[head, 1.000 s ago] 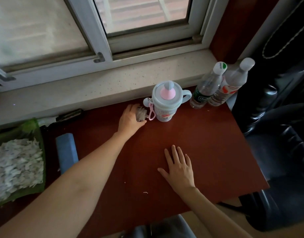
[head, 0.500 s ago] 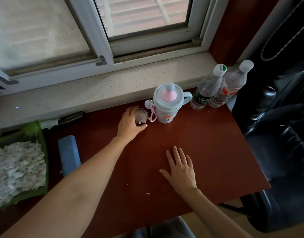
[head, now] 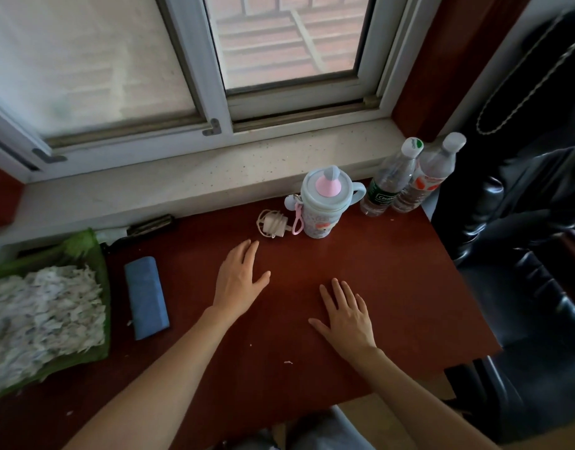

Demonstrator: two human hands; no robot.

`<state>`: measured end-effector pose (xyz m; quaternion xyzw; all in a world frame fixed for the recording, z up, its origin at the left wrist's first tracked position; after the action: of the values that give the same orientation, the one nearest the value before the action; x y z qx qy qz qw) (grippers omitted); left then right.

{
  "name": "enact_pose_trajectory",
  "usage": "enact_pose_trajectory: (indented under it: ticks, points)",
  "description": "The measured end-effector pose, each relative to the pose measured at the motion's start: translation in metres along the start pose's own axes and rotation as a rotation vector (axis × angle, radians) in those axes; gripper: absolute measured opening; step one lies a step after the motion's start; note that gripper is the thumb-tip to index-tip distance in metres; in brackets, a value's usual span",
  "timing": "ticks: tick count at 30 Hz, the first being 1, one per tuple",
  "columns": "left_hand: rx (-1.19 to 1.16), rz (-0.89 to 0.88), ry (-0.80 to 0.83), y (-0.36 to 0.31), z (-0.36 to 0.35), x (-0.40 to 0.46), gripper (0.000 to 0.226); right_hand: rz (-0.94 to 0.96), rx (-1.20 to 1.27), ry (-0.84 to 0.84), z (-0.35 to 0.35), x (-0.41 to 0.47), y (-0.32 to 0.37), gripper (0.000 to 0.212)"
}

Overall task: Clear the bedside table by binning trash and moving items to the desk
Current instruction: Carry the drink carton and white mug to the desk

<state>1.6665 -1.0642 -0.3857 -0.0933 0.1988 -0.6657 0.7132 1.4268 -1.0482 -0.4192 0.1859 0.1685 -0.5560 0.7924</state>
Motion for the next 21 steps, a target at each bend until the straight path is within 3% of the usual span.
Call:
enact_pose_trajectory:
  ticks: [7,21]
  points:
    - [0.089,-0.078,0.113,0.006,-0.015,-0.062,0.06,-0.047,0.061,0.034,0.01,-0.015,0.006,0.077]
    - [0.24,-0.418,0.303,-0.026,-0.02,-0.109,0.058,-0.523,0.344,-0.33,-0.028,-0.187,0.022,0.043]
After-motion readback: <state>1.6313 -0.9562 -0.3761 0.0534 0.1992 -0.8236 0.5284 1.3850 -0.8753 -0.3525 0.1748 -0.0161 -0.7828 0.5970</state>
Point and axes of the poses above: each hand's wrist, its own x-axis towards the middle knuckle, its own z-axis out of the back of the hand, y = z × x, the point moved 3 cm from there along x, towards the middle knuckle, and after that the axes turned 11 degrees about y, right-handed, at the moved point
